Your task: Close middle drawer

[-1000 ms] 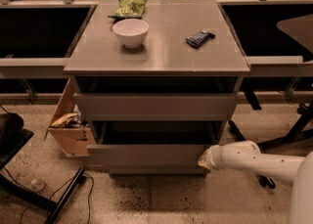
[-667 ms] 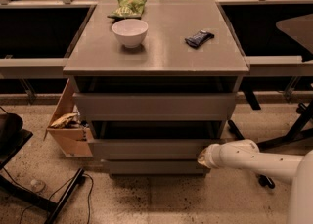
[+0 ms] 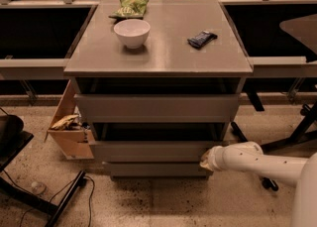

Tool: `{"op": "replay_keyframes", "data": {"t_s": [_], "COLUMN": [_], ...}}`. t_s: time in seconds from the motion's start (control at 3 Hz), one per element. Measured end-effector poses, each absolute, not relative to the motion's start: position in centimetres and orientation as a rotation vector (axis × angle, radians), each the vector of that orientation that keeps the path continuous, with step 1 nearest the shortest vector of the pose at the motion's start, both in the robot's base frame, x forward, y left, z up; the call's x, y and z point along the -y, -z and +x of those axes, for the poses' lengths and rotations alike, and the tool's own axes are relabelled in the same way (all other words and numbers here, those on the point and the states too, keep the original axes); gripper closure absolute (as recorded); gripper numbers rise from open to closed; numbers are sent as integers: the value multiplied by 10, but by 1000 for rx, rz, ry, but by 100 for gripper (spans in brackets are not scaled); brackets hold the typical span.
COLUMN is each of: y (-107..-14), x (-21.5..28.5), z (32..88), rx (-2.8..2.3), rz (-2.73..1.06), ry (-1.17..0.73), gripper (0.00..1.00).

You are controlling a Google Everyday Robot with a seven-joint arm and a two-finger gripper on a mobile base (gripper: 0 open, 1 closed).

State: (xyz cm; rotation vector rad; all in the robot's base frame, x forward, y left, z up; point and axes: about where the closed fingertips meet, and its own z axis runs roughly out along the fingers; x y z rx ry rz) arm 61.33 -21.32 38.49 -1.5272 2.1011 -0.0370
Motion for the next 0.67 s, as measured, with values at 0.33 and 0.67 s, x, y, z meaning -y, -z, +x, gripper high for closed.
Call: {"op": "replay_keyframes", "data": {"t_s": [0.33,0.67], "y": [-385,-385], "x": [213,213], "z": [613,613], "rx": [-2101,-2101], "rz": [-1527,-1527], "ry": [37,37], "gripper": [4,0]}}
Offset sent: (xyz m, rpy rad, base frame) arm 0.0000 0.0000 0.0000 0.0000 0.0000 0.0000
